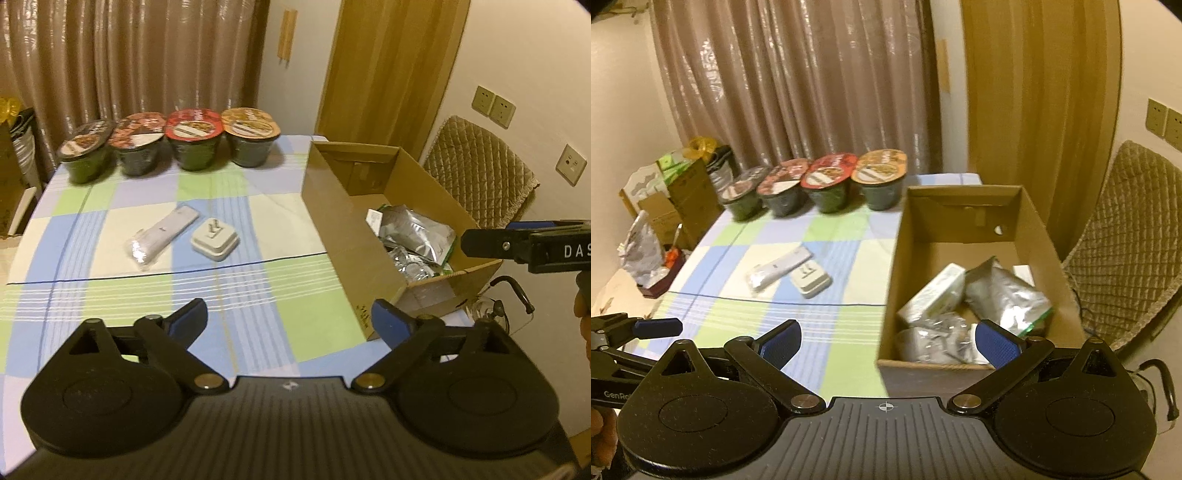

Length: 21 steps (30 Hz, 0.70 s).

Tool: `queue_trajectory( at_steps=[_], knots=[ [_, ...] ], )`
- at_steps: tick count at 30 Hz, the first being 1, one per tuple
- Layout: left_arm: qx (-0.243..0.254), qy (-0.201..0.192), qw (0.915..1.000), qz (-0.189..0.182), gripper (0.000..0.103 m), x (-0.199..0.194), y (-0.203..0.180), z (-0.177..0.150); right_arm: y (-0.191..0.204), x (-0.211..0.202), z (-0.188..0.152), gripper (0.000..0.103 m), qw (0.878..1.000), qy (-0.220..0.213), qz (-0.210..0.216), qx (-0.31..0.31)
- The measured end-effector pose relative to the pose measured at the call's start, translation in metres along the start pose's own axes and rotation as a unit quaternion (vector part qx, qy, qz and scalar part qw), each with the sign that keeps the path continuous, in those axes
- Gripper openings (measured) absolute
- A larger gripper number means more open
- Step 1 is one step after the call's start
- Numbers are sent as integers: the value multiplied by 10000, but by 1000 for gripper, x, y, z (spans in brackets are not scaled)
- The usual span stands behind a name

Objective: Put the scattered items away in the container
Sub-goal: 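Move both tools back toward the white packet and white plug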

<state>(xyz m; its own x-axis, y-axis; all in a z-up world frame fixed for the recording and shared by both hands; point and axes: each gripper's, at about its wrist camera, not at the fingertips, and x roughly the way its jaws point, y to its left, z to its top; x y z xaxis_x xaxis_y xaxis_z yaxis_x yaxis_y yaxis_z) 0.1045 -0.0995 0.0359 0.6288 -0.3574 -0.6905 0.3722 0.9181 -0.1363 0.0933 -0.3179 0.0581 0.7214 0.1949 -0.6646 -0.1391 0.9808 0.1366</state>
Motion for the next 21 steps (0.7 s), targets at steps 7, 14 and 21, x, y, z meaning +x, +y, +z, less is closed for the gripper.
queue_trajectory(
  at_steps=[7,14,21],
  knots=[
    [-124,-9,9997,200,100,-21,25,-17,31,3,-6,103,9996,66,183,-193],
    [-199,55,9992,356,101,-27,60,-23,58,18,-7,103,9984,172,340,-425],
    [-79,50,9978,659,101,-16,100,-15,84,52,1,103,9957,321,522,-700]
  ],
)
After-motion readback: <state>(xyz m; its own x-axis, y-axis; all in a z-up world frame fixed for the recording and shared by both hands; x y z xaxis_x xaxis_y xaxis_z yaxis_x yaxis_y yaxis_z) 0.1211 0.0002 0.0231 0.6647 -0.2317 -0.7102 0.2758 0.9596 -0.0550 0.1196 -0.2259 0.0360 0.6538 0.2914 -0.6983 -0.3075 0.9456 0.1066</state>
